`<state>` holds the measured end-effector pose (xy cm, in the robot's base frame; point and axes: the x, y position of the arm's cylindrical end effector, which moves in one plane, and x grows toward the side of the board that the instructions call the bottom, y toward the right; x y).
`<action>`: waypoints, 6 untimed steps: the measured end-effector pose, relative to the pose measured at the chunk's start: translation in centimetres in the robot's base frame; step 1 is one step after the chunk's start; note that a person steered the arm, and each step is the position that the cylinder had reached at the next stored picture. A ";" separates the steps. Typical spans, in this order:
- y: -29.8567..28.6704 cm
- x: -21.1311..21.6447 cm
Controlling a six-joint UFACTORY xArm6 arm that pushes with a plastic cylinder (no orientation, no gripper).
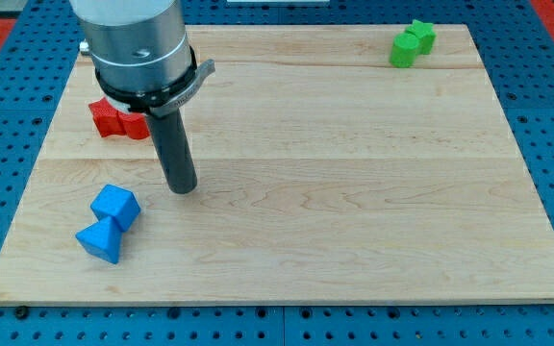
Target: Move the red star and red circle right a bit
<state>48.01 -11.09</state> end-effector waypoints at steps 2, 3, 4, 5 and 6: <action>-0.7 -2.4; -5.9 -2.4; -12.6 -3.8; -18.8 -7.5; -15.7 -9.1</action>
